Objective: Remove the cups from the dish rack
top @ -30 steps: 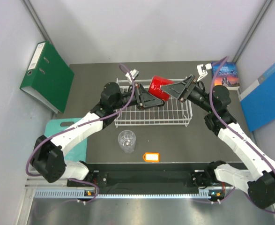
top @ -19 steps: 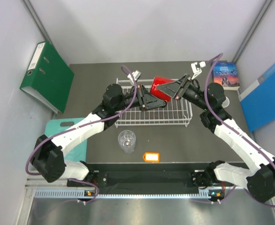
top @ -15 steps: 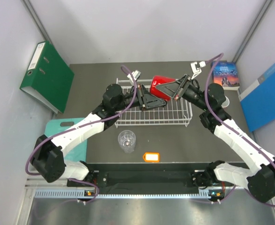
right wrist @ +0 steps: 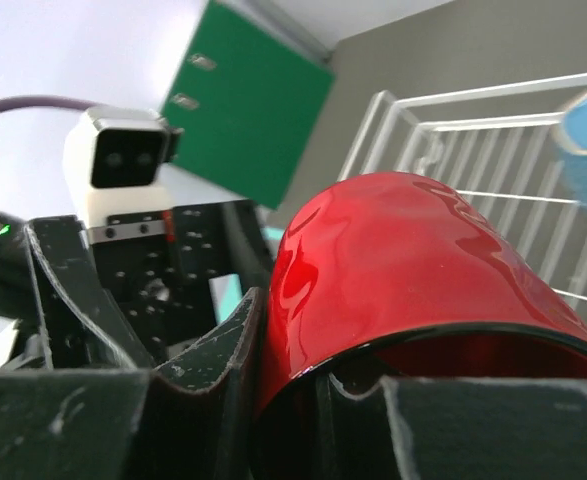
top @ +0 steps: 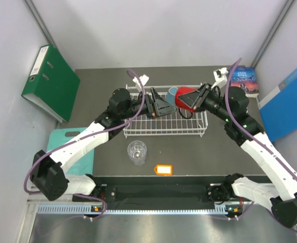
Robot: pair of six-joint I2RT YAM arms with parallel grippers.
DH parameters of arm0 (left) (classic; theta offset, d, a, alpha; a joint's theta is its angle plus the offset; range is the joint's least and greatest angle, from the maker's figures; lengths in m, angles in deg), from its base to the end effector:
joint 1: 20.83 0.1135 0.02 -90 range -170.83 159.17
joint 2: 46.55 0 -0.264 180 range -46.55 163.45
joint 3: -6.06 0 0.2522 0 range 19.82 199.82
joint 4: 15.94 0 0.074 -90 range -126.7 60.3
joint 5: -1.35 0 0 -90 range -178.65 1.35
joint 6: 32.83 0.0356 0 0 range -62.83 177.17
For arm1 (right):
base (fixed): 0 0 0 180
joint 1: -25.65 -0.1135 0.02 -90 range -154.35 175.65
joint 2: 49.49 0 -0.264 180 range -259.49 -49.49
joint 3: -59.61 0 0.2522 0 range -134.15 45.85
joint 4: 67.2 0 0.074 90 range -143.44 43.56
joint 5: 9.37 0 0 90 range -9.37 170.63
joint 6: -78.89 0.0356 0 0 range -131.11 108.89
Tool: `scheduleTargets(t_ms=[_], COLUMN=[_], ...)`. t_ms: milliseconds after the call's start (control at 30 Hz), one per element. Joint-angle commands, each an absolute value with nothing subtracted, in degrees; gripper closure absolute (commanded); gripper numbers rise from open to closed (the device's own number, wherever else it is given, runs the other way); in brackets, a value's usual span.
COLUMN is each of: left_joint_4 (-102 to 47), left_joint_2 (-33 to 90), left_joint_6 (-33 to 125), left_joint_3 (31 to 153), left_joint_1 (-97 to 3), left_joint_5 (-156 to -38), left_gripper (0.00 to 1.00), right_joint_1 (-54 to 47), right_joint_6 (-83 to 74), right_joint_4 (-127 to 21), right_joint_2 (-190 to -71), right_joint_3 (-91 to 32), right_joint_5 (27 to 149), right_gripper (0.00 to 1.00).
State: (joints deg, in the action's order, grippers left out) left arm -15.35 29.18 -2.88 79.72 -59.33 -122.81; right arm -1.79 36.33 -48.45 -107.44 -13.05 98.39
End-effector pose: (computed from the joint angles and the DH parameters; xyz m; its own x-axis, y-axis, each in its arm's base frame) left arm 0.2305 -0.2089 0.3576 -0.8370 -0.2503 -0.4865 0.4590 0.1628 -0.8734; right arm 0.2004 0.1163 0.3937 -0.5644 0.4973 -0.6589 -0.4334 0.5007 0.7493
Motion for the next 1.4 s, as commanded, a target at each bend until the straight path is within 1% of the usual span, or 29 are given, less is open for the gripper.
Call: scheduleTargets(t_ms=[0, 67, 100, 200, 233, 333, 400, 467, 600, 767, 867, 1000, 1133, 1367], left_joint_4=[-17.66, -19.23, -20.02, -26.43, -27.84, -32.59, -34.88, -36.55, -40.85, -45.07, -46.84, -50.00, -52.46, -55.10], left_joint_2=[24.82, 23.95, 23.77, 23.50, 23.41, 22.80, 22.62, 21.92, 19.46, 17.09, 16.21, 14.98, 13.49, 12.16], left_joint_6=[-3.29, -5.31, -5.58, -5.15, -4.71, -3.56, -2.77, -2.25, -0.93, -0.05, 0.39, 1.53, 2.50, 3.29], left_joint_3=[80.56, 79.50, 79.24, 79.76, 80.20, 80.38, 80.38, 80.29, 80.11, 79.94, 79.94, 80.38, 80.73, 80.99], left_joint_1=[-57.49, -56.79, -56.26, -55.55, -55.46, -55.46, -55.46, -55.55, -55.55, -55.55, -55.55, -55.55, -55.46, -55.46], left_joint_5=[-117.23, -115.03, -114.50, -111.34, -110.72, -108.70, -107.03, -105.62, -101.41, -96.13, -95.08, -93.05, -90.68, -89.18], left_gripper=[0.01, 0.01, 0.01, 0.01, 0.01, 0.01, 0.01, 0.01, 0.01, 0.01, 0.01, 0.01, 0.01, 0.01], right_joint_1=[-1.33, -1.33, -1.25, -0.72, 0.33, 5.68, 10.50, 13.16, 19.83, 24.85, 25.21, 28.98, 31.97, 32.94], right_joint_6=[29.33, 27.39, 26.69, 26.07, 26.33, 27.29, 28.09, 29.23, 28.71, 28.71, 29.41, 29.85, 29.67, 29.06], right_joint_4=[-35.67, -26.86, -18.89, -8.03, -2.95, 0.17, 0.17, 0.09, -1.23, -3.86, -7.11, -10.36, -14.32, -16.61], right_joint_2=[-102.93, -103.54, -104.67, -106.61, -106.88, -106.18, -104.26, -103.02, -100.91, -102.31, -103.80, -108.01, -112.06, -119.18], right_joint_3=[-22.96, -27.77, -29.28, -32.28, -32.20, -27.91, -22.20, -17.29, -11.90, -7.34, -5.66, -4.60, -4.07, -5.22], right_joint_5=[84.11, 76.80, 69.37, 57.03, 55.42, 57.33, 60.48, 61.03, 62.60, 64.89, 64.72, 63.05, 64.10, 62.70], right_gripper=[1.00, 1.00, 1.00, 1.00, 1.00, 1.00, 1.00, 1.00, 1.00, 1.00, 1.00, 1.00, 1.00, 1.00])
